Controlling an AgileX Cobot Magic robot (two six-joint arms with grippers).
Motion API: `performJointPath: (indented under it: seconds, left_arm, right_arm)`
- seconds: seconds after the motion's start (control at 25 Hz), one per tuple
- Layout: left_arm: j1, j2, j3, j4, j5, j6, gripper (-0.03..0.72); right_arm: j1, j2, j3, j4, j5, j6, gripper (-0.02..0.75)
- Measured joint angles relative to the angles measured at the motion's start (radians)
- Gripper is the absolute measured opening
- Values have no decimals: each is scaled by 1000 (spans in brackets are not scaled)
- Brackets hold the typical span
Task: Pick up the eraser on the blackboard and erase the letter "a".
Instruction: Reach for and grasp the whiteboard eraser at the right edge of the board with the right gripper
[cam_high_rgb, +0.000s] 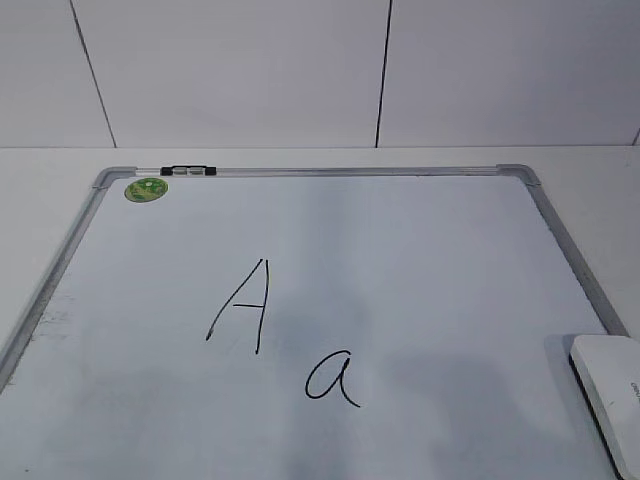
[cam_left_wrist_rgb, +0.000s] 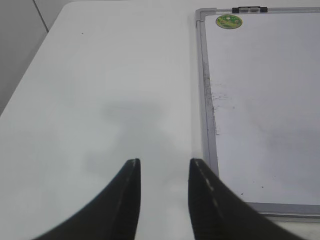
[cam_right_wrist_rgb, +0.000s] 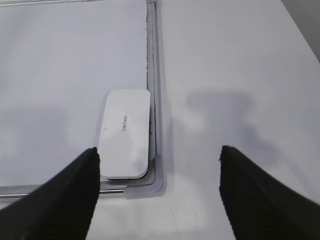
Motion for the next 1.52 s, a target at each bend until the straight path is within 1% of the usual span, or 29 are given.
performJointPath:
  seconds: [0.52, 0.76, 1.04, 1.24, 1.52]
  left_arm:
    - [0, 0, 0, 0, 0, 0, 244]
    - [0, 0, 0, 0, 0, 0, 245]
    - [0, 0, 0, 0, 0, 0, 244]
    - [0, 0, 0, 0, 0, 0, 245]
    - [0, 0, 0, 0, 0, 0, 245]
  right_arm:
    - [0, 0, 0, 0, 0, 0, 592]
    - [13, 9, 0, 7, 0, 0, 592]
    - [13, 188, -12, 17, -19, -2, 592]
    - [13, 318, -34, 33, -74, -30, 592]
    - [13, 432, -40, 57, -139, -40, 592]
